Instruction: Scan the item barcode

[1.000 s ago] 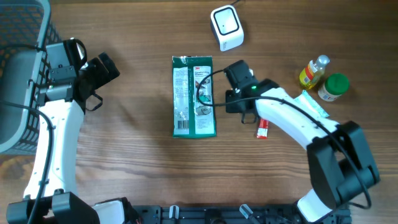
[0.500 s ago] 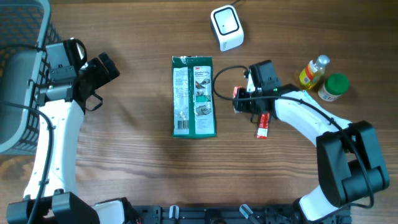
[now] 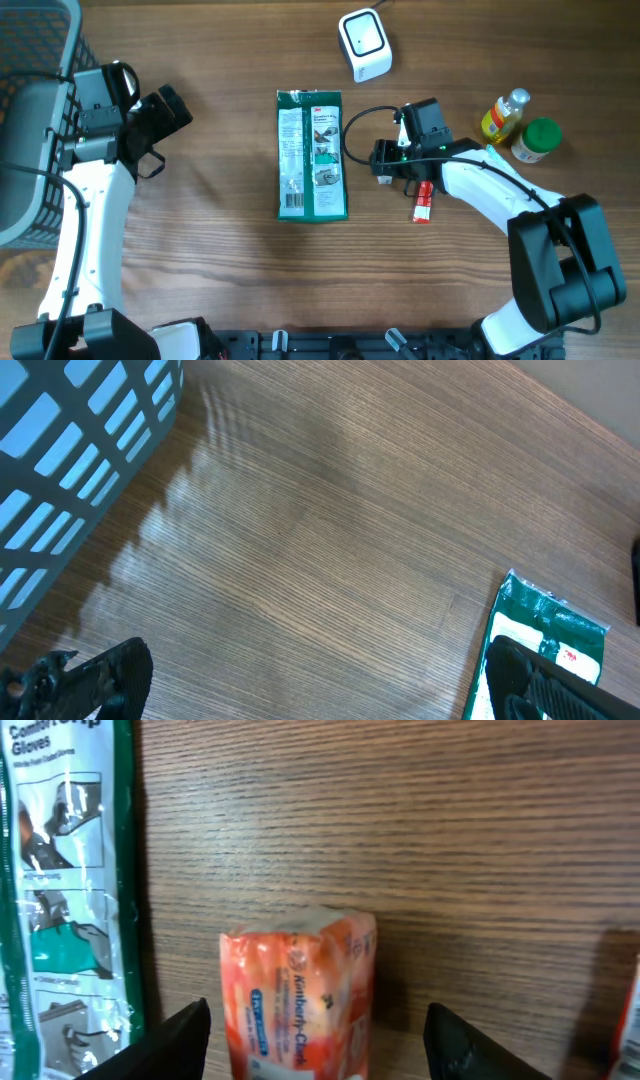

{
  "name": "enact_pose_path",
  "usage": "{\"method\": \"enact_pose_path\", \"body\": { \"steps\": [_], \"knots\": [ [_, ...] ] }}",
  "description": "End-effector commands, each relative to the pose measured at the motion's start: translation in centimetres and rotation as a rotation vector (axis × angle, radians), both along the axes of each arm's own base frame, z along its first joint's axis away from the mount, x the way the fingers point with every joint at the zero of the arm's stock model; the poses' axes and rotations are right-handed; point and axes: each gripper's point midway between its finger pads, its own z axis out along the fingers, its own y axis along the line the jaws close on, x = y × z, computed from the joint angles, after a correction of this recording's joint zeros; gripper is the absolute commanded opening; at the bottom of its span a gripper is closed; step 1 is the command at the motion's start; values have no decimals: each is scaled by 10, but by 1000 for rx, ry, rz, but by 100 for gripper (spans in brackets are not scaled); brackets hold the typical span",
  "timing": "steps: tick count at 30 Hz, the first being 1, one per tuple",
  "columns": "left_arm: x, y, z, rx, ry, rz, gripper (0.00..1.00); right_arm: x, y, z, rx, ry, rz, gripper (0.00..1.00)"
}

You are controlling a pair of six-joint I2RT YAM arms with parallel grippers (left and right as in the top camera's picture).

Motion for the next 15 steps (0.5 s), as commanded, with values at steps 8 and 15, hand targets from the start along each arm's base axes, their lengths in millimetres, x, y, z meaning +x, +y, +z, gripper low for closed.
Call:
{"method": "enact_pose_path", "body": {
  "steps": [8,15],
  "knots": [
    [2,1,6,-6,-19,8,100,-13,14,-6,-113,-23,73,62],
    [2,1,6,-6,-19,8,100,-11,-6,-22,-301,-44,36,28]
  ]
}}
